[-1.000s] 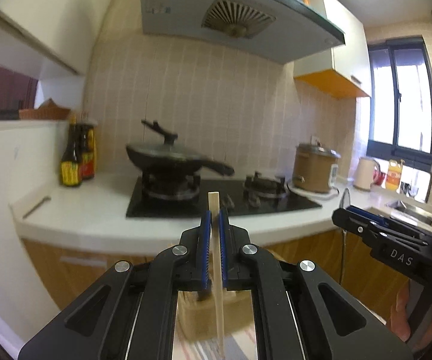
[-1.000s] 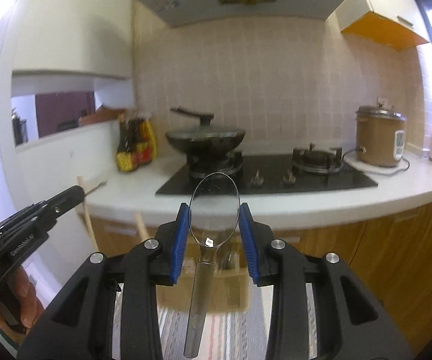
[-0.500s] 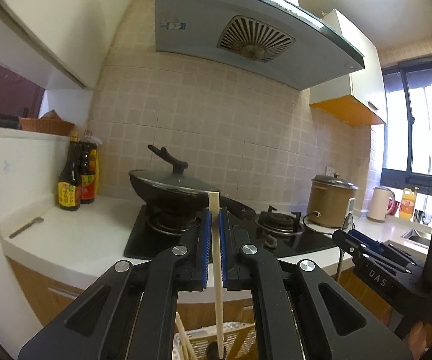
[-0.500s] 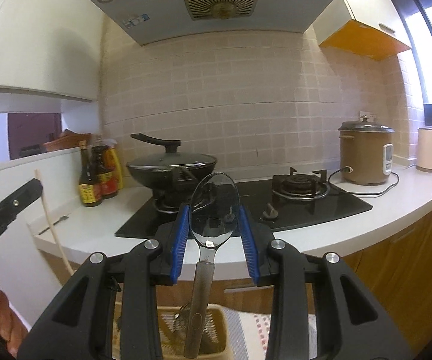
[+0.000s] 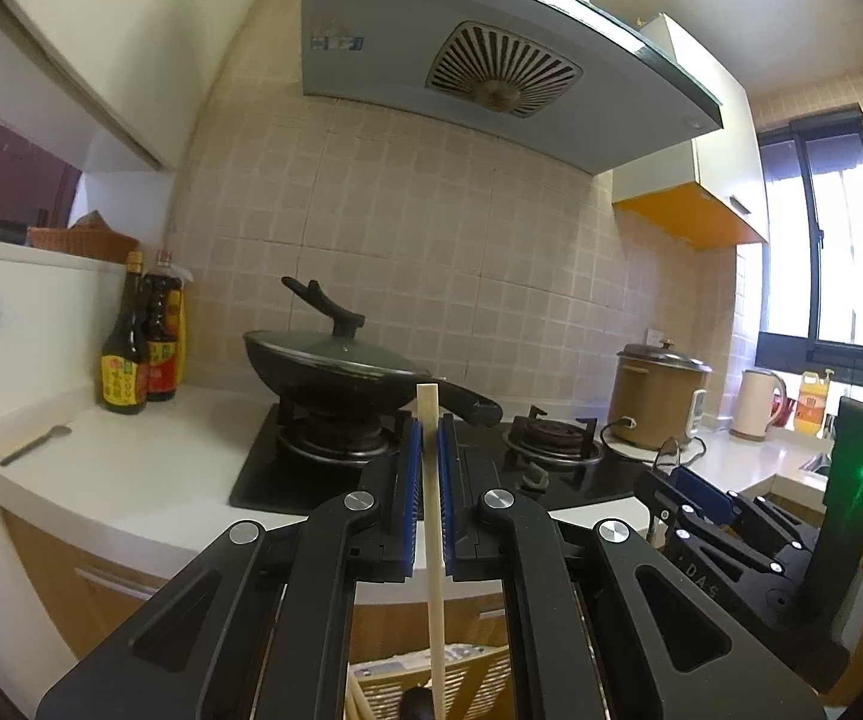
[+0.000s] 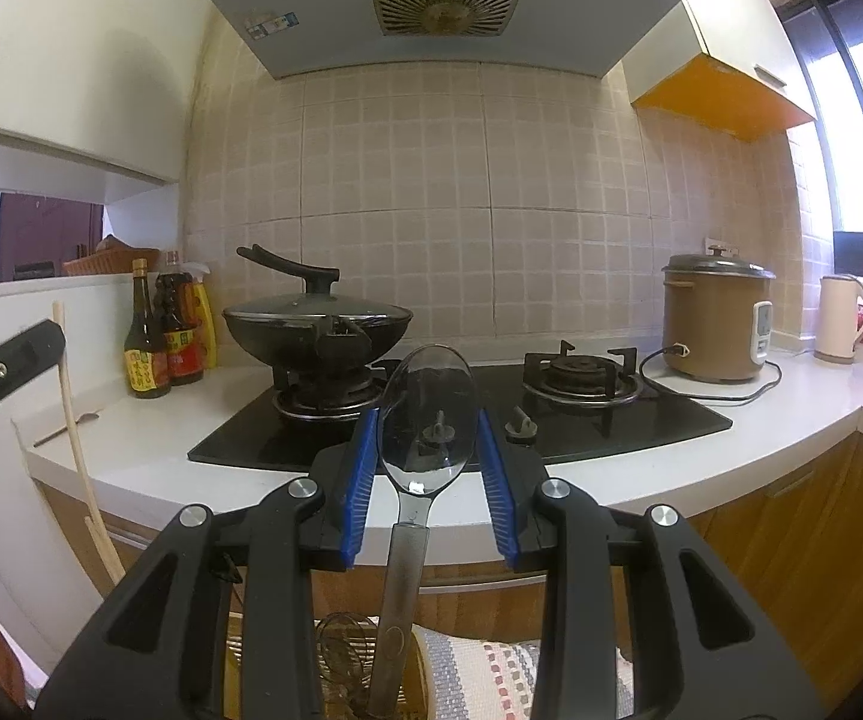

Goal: Organize utensils

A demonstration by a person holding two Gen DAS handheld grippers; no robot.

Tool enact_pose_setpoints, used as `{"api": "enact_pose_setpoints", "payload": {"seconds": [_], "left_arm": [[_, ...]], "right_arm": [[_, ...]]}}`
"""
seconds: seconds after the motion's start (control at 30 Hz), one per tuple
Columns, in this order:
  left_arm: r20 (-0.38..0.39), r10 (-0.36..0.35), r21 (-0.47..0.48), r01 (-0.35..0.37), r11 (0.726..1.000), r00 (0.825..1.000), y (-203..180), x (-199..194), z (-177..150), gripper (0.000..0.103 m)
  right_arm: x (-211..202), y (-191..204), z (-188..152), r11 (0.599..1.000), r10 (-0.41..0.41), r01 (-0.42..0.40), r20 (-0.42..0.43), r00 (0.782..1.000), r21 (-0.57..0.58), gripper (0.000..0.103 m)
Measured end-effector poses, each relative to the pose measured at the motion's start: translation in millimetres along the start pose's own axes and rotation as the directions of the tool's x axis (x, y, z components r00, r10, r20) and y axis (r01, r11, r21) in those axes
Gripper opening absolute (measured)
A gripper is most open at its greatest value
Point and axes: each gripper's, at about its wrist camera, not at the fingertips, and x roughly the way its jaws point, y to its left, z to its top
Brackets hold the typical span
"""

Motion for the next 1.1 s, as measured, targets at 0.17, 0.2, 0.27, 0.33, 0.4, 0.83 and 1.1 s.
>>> {"api": "enact_pose_setpoints", "payload": {"seconds": [0.17,0.2,0.27,0.33,0.4,0.83,1.1], "left_arm": [[0.008,-0.004,-0.009,0.004,1.0,1.0,4,-5,4,0.004],[0.014,-0.009,-0.02,0.01,1.0,1.0,5,-6,6,0.004],[0.023,-0.023,-0.042,0.024,0.999,0.999,5,-8,9,0.004],[0.021,-0.045,-0.056,0.046,0.997,0.999,2,-5,10,0.004],[0.005,-0.049,-0.028,0.049,0.998,0.999,-7,3,3,0.004],[-0.103,-0.073,-0.043,0.069,0.997,0.992,-5,7,-25,0.033],[-0.118,-0.041,-0.052,0.036,0.998,0.992,-3,-45,-20,0.051]], "right_arm": [[1,0,-3,1.0,-0.009,0.009,-0.001,1.0,0.002,0.03],[1,-1,-3,1.0,-0.01,0.01,0.0,1.0,0.006,0.03],[2,-2,-3,1.0,-0.006,0.006,-0.004,1.0,0.014,0.03],[3,-1,-5,1.0,-0.008,0.008,-0.01,1.0,0.006,0.03],[5,0,-8,1.0,-0.012,0.012,-0.012,1.0,-0.007,0.03],[-15,5,-19,0.998,0.048,-0.049,-0.04,0.998,-0.039,0.065],[-73,-7,-20,0.998,0.054,-0.055,-0.057,0.997,-0.016,0.065]]}}
